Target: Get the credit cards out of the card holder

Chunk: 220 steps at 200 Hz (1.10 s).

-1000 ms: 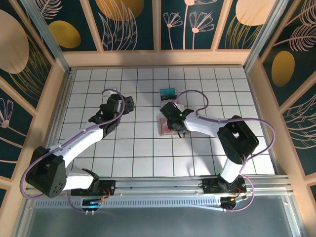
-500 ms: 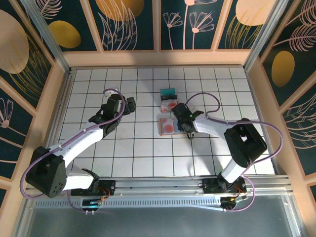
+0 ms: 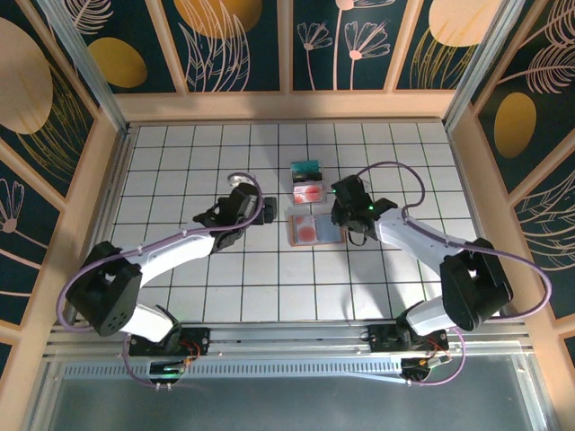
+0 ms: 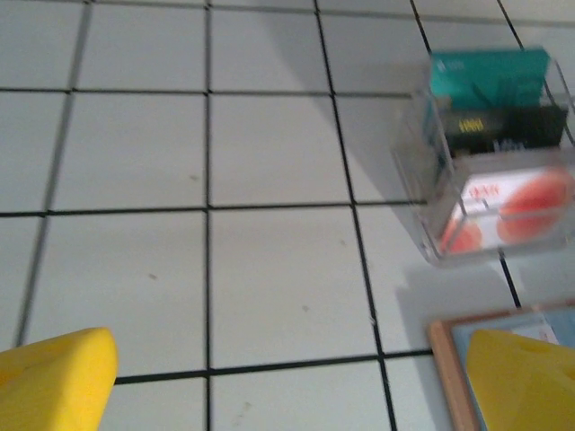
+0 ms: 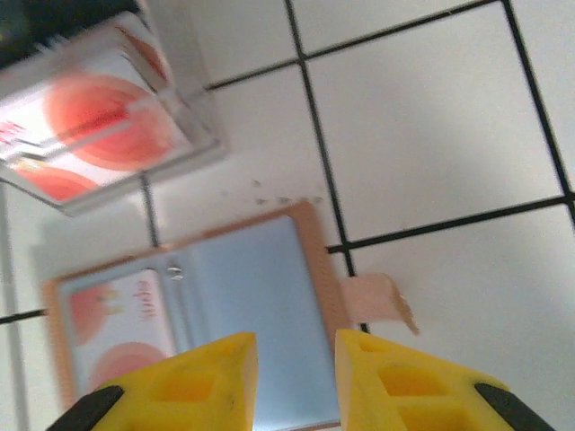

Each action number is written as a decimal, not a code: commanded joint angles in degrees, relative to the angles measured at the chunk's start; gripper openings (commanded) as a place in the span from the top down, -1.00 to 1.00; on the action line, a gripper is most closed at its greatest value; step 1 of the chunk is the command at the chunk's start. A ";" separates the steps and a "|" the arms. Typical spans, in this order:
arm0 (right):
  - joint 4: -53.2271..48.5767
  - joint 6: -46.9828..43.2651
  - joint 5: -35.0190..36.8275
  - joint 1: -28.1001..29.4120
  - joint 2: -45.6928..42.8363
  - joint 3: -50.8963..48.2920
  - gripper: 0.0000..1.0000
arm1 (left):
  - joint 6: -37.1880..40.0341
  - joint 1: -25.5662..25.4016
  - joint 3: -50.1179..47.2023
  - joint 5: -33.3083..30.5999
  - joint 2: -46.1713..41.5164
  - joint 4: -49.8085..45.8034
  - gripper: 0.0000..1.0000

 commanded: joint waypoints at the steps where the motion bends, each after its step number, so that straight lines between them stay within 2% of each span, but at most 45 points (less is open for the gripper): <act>1: 4.68 -1.23 -9.98 -1.00 -0.58 -1.74 0.42 | 1.70 -2.00 0.68 2.38 3.76 3.16 -0.98; 29: 8.49 -1.49 -17.82 -1.03 1.67 -2.07 0.42 | 3.92 -4.99 3.32 1.46 9.62 2.68 -0.98; 66: 12.07 -1.49 -23.30 -1.04 5.11 -2.96 0.44 | 4.77 -6.00 4.55 2.02 15.49 3.06 -0.98; 111: 15.61 -1.32 -26.50 -1.01 8.48 -4.39 0.47 | 5.74 -6.26 5.41 3.97 18.74 4.29 -0.98; 126: 16.28 -1.31 -27.15 -1.01 9.39 -4.67 0.47 | 5.76 -6.20 5.52 3.90 19.53 4.44 -0.98; 132: 16.45 -1.31 -27.39 -2.77 9.71 -4.70 0.48 | 5.76 -6.18 5.60 3.90 19.86 4.47 -0.98; 220: 19.95 -1.54 -30.75 -3.40 14.45 -5.41 0.48 | 5.78 -6.26 5.61 2.76 21.80 2.56 -0.98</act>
